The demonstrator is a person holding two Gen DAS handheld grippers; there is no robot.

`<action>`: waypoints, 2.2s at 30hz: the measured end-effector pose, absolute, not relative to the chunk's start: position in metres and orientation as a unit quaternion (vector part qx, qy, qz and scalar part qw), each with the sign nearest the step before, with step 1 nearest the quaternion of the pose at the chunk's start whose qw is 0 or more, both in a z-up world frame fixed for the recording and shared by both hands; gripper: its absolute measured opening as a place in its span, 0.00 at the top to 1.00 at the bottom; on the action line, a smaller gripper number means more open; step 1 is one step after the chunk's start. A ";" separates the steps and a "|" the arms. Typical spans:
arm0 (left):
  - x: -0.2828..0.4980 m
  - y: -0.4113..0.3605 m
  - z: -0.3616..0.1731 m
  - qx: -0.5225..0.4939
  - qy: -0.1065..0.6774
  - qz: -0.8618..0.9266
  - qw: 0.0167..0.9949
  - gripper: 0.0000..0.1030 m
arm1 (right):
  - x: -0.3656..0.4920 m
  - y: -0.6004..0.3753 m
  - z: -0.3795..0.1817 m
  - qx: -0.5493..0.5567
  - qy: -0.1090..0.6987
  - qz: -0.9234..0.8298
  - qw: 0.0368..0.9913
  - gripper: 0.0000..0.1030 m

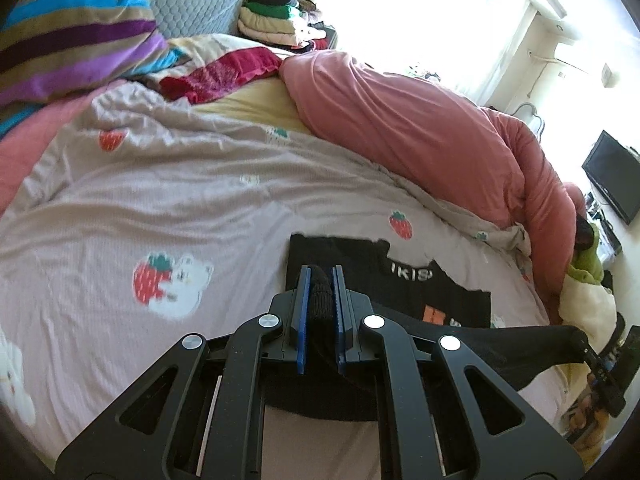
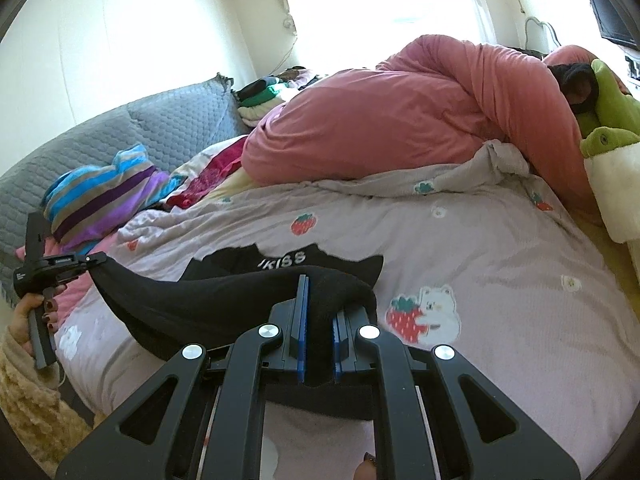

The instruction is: Fold small clothes

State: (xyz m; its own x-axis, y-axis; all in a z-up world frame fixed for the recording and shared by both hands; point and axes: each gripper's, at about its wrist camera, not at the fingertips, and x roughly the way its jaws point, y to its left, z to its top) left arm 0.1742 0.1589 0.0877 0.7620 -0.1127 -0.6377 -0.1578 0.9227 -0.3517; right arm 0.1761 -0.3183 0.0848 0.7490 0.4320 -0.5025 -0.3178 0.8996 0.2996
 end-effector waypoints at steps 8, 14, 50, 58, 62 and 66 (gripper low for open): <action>0.221 0.158 0.083 -0.185 0.358 0.022 0.915 0.96 | 0.219 -0.319 0.074 0.104 0.307 0.187 0.927 0.92; 0.251 0.163 0.064 -0.194 0.374 0.036 0.906 0.96 | 0.246 -0.320 0.051 0.115 0.333 0.174 0.919 0.92; 0.198 0.116 -0.001 -0.071 0.387 0.048 0.918 0.90 | 0.218 -0.278 0.010 -0.003 0.352 0.189 0.917 0.80; 0.219 0.076 -0.024 0.011 0.418 0.027 0.908 0.90 | 0.219 -0.233 -0.019 -0.045 0.404 0.206 0.890 0.81; 0.236 0.075 -0.028 0.022 0.427 0.026 0.904 0.90 | 0.246 -0.230 -0.036 -0.043 0.439 0.184 0.878 0.84; 0.260 0.079 -0.026 0.012 0.435 0.025 0.900 0.90 | 0.272 -0.231 -0.037 -0.034 0.435 0.183 0.881 0.88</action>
State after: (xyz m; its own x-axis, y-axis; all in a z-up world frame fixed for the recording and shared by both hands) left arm 0.2598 0.0785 -0.0256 0.6206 0.0545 -0.7823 -0.0337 0.9985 0.0429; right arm 0.2718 -0.2309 -0.0365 0.5553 0.2925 -0.7785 -0.3523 0.9307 0.0984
